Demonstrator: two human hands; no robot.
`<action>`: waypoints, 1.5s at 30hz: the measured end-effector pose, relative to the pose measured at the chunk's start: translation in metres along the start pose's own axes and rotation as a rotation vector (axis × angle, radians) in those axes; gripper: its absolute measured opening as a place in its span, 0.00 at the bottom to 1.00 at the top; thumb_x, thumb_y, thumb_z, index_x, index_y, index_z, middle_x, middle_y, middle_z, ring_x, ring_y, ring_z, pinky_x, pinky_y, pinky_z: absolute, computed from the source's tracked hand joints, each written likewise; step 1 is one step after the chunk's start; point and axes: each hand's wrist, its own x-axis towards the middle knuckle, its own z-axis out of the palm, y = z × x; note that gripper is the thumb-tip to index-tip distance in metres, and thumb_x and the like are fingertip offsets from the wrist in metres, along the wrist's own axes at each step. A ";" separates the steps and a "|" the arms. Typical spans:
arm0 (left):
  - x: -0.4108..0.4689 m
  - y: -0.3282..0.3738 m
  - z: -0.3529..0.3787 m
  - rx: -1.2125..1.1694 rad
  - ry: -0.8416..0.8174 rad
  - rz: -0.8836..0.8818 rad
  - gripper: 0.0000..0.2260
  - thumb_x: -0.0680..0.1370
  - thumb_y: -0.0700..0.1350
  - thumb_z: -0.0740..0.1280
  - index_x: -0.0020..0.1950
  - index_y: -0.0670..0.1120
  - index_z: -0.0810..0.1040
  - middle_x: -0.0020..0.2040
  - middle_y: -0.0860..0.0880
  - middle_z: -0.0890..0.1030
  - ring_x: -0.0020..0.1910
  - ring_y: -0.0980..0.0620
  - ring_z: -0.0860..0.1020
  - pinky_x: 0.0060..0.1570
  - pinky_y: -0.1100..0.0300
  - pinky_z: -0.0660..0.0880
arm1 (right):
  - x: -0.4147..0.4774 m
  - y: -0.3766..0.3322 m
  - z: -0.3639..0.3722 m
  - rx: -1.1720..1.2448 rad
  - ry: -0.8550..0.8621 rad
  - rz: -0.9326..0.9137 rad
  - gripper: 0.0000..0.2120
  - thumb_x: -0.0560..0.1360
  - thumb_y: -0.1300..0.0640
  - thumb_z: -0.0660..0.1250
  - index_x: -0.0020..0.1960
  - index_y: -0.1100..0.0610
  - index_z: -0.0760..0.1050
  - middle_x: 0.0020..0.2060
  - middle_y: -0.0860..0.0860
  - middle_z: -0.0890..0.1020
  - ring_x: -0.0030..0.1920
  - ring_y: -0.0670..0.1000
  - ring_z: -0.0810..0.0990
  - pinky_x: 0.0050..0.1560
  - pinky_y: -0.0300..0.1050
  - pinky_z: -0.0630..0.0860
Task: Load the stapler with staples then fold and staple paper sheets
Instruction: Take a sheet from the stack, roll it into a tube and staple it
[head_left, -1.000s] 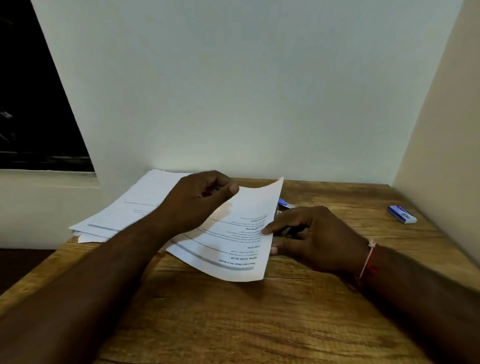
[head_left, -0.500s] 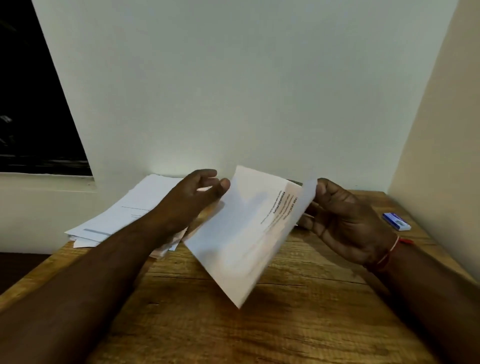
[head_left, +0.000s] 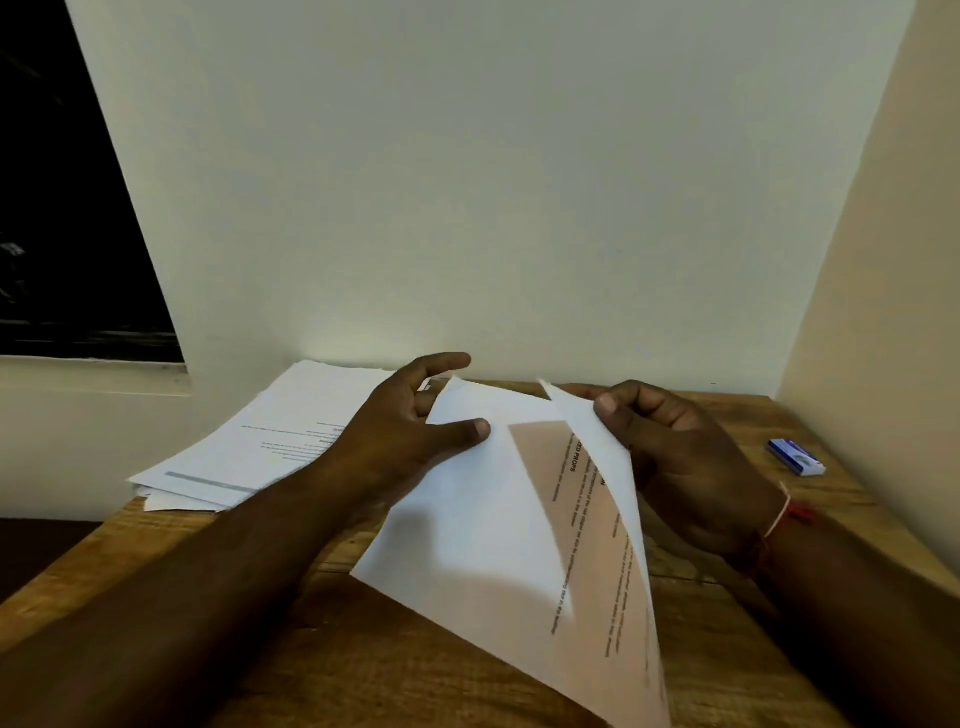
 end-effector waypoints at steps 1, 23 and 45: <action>-0.001 0.000 0.001 0.009 -0.007 0.002 0.31 0.74 0.35 0.84 0.73 0.56 0.82 0.63 0.42 0.89 0.60 0.43 0.90 0.63 0.44 0.86 | 0.002 -0.002 -0.002 0.042 -0.006 0.001 0.17 0.79 0.51 0.72 0.58 0.65 0.77 0.58 0.60 0.87 0.49 0.59 0.85 0.47 0.52 0.86; -0.021 0.018 0.028 -0.005 -0.153 0.002 0.27 0.85 0.32 0.70 0.78 0.58 0.77 0.64 0.58 0.89 0.63 0.59 0.87 0.54 0.65 0.83 | 0.004 0.003 0.007 -0.435 0.249 -0.353 0.08 0.80 0.51 0.76 0.46 0.54 0.83 0.35 0.52 0.85 0.36 0.48 0.82 0.36 0.46 0.78; -0.029 0.007 0.035 0.033 -0.383 -0.211 0.18 0.79 0.39 0.80 0.68 0.46 0.86 0.63 0.47 0.90 0.63 0.47 0.89 0.65 0.52 0.85 | 0.002 0.001 0.007 -0.727 0.447 -0.553 0.18 0.79 0.38 0.73 0.64 0.47 0.81 0.59 0.41 0.84 0.65 0.46 0.81 0.67 0.50 0.77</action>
